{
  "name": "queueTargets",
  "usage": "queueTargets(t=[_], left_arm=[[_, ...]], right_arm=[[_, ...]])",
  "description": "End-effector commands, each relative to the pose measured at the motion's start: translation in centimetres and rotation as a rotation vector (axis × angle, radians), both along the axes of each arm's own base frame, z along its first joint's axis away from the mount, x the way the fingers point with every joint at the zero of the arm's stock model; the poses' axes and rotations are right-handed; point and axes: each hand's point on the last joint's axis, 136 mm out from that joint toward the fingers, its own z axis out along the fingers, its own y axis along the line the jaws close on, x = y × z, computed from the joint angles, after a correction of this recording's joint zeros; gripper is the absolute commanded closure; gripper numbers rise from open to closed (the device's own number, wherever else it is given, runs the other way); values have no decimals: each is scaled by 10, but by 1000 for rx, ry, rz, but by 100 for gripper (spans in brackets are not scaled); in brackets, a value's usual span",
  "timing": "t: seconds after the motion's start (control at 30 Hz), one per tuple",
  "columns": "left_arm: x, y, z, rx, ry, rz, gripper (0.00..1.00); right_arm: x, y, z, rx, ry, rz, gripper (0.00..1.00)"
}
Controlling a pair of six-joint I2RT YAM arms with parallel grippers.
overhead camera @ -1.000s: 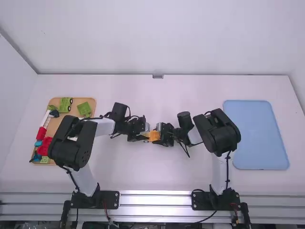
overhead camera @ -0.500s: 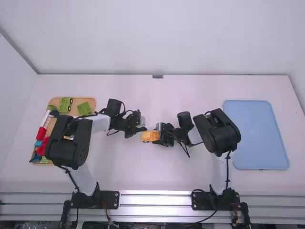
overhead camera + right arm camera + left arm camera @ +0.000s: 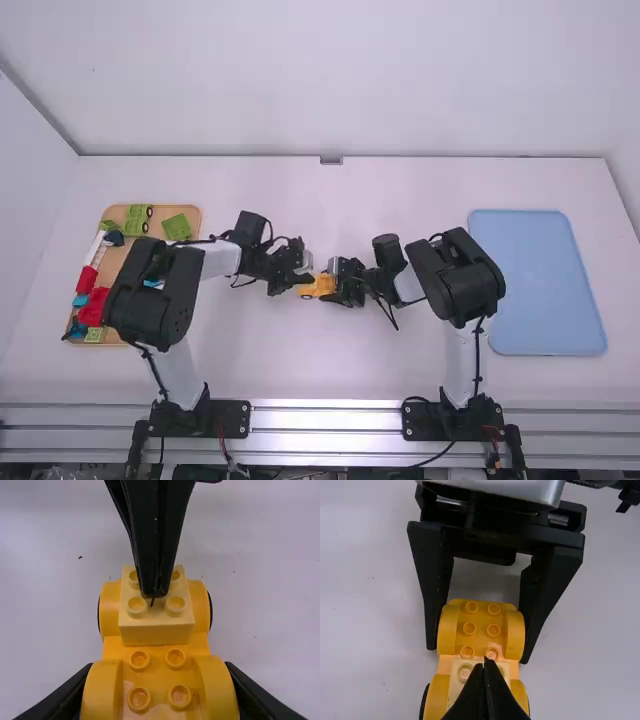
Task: Assemble lego blocks to make yellow taxi
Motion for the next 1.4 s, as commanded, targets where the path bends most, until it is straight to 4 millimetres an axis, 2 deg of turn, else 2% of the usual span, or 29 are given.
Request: queueTargets(t=[0.0,0.07,0.17,0.27,0.33,0.37,0.47,0.5,0.57,0.6,0.63,0.67,0.7,0.73,0.77,0.83,0.87,0.9,0.93,1.07,1.1,1.17,1.2,1.23,1.3,1.37], left_arm=[[-8,24,-46,208,67,57,98],[-9,35,-56,287,85,86,98],[-1,48,-65,364,116,193,98],[-2,39,-59,304,99,153,98],[-3,20,-41,174,55,66,98],[-3,20,-41,174,55,66,98],[9,8,2,26,-13,25,98],[9,8,2,26,-13,25,98],[21,8,39,-46,-88,6,96],[28,11,57,-66,-120,18,86],[29,12,59,-68,-125,20,85],[37,17,74,-75,-144,51,46],[42,20,82,-77,-149,75,16],[52,28,97,-80,-145,139,1],[57,31,103,-82,-141,169,1],[69,44,119,-83,-112,269,1],[70,45,120,-82,-110,280,1],[77,56,128,-76,-87,359,1],[82,68,136,-70,-58,446,1],[90,91,148,-61,-26,600,1],[92,101,153,-57,-23,651,1],[94,111,156,-59,-1,711,1],[94,112,157,-59,1,719,1],[96,118,158,-59,8,752,1],[98,123,159,-59,15,784,1],[103,140,163,-73,59,913,1]], right_arm=[[0,0,-5,-9,-8,5,45],[0,0,-5,-8,-8,5,45],[0,0,-5,-9,-8,5,45],[0,0,-4,-8,-8,5,45],[0,0,-5,-8,-8,5,45],[0,0,-5,-8,-8,5,45],[0,0,-5,-10,-9,3,45],[0,0,-5,-10,-9,3,45],[0,0,-4,-9,-11,4,45],[1,0,-4,-8,-13,3,43],[1,0,-4,-8,-13,3,43],[1,0,-4,-8,-13,3,42],[1,0,-4,-8,-13,4,38],[1,0,-4,-7,-16,6,35],[1,0,-4,-7,-16,6,32],[1,0,-3,-5,-19,6,17],[1,0,-2,-5,-19,6,15],[3,0,1,-2,-19,-1,5],[7,-1,8,6,-5,-23,1],[15,-8,36,16,9,-62,1],[15,-13,51,10,2,-67,1],[16,-20,71,-3,-12,-74,1],[17,-22,75,-6,-13,-79,1],[19,-28,89,-14,-19,-100,1],[25,-33,101,-23,-31,-127,2],[41,-44,139,-34,-76,-187,1]])
